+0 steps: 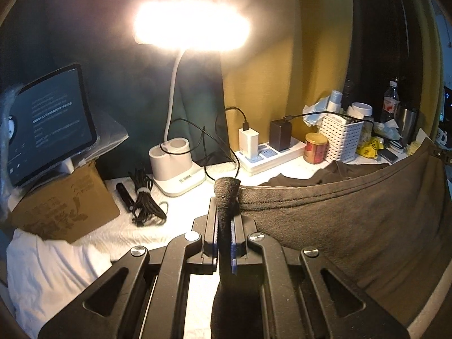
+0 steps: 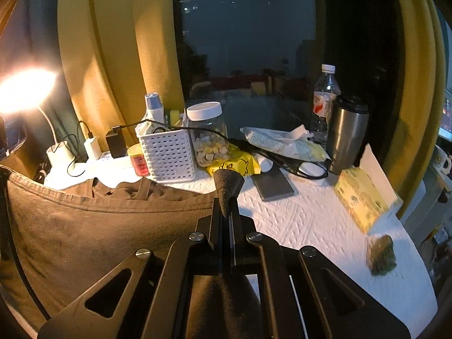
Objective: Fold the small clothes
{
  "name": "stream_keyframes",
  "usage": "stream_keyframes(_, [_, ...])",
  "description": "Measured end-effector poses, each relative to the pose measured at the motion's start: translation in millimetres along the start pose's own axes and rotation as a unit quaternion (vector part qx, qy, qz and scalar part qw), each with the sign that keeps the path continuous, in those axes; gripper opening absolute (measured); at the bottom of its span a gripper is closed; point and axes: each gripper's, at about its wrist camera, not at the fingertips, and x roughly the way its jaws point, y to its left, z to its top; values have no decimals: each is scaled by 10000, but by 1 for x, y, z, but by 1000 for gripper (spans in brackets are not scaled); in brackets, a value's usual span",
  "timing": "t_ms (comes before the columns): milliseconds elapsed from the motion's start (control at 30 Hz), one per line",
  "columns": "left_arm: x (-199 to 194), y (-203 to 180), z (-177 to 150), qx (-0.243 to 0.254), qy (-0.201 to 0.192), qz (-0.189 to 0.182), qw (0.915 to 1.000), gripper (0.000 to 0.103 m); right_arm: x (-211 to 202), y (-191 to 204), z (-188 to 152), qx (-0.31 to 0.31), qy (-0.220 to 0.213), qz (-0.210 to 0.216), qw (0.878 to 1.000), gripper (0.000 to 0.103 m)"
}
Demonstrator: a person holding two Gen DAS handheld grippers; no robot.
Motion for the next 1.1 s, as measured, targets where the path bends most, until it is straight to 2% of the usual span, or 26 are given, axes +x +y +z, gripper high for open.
stream_keyframes(333, [44,11,23,73,-19,8,10000,5,44,4,32,-135,-91,32,9999,4])
stream_keyframes(800, [78,26,59,405,-228,158,9988,5,88,8,73,-378,-278,-56,9989,4])
stream_keyframes(967, [103,29,53,297,-10,71,9995,5,111,9,67,-343,-83,-150,9993,4])
stream_keyframes(1100, [125,29,37,159,313,-39,9994,5,132,9,53,-317,217,-212,9990,4])
